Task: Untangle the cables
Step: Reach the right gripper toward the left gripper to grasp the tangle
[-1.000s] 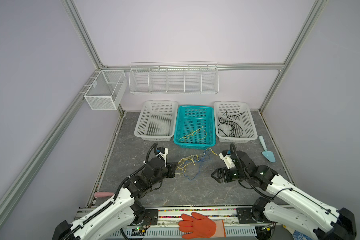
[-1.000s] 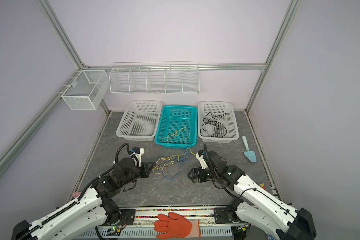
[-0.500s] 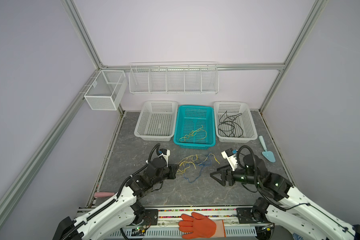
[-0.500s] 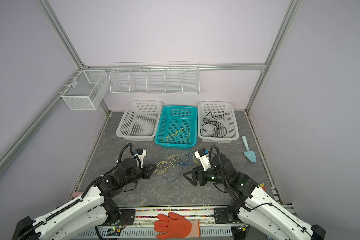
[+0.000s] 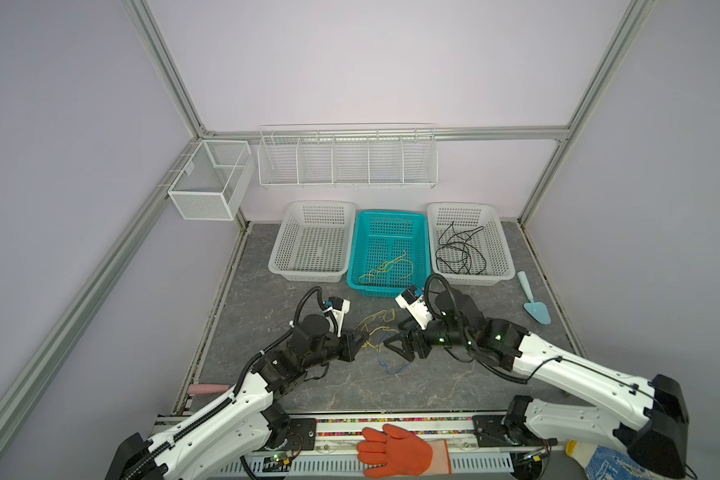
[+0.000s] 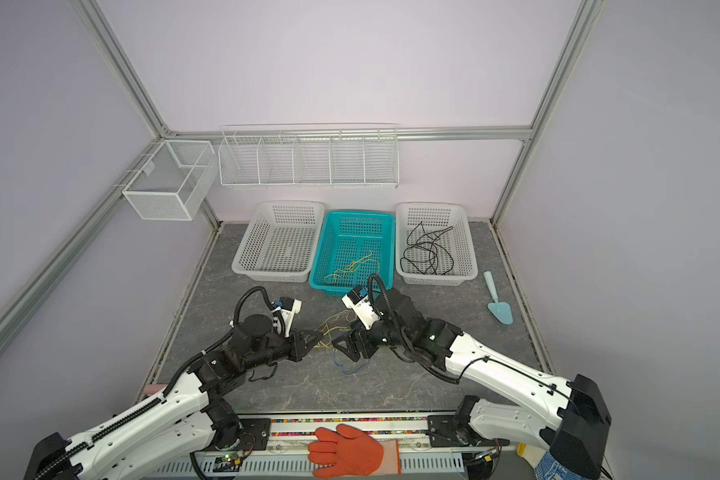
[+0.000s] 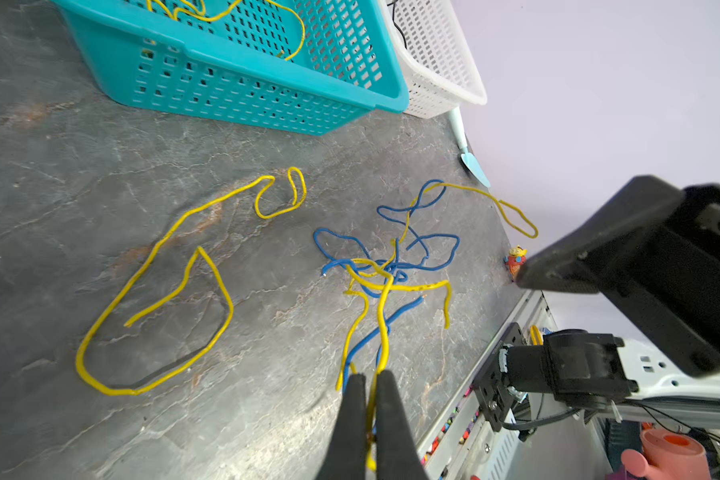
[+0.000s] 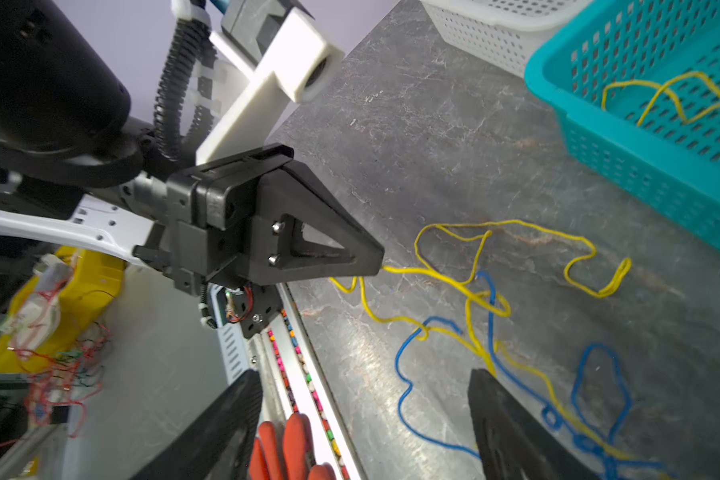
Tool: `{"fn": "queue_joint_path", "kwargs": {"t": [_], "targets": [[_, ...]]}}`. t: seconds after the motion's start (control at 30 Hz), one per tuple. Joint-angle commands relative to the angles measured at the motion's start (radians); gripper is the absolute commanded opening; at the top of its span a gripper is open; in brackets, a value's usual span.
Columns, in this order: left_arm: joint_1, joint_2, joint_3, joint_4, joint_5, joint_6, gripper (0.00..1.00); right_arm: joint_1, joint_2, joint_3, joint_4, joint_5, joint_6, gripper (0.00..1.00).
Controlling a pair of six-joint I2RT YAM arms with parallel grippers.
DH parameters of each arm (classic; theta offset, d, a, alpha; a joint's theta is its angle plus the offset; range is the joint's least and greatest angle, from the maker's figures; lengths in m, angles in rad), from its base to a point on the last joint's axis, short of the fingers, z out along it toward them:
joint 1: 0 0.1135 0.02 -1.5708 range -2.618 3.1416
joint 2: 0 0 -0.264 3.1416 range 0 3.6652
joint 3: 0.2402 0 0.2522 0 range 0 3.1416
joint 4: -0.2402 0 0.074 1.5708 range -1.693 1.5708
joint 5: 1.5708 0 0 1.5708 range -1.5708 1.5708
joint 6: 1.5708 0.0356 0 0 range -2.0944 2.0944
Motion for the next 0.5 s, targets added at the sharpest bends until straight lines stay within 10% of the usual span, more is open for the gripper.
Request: {"fn": "queue_joint_path", "kwargs": {"t": [0.0,0.47], "targets": [[0.005,-0.022,-0.009,0.018,0.057,0.028,0.00,0.004,0.050,0.041,0.003,0.073,-0.141,0.80],[0.005,-0.053,0.008,-0.006,0.113,0.063,0.00,0.026,0.167,0.042,0.071,0.079,-0.259,0.67]]}}
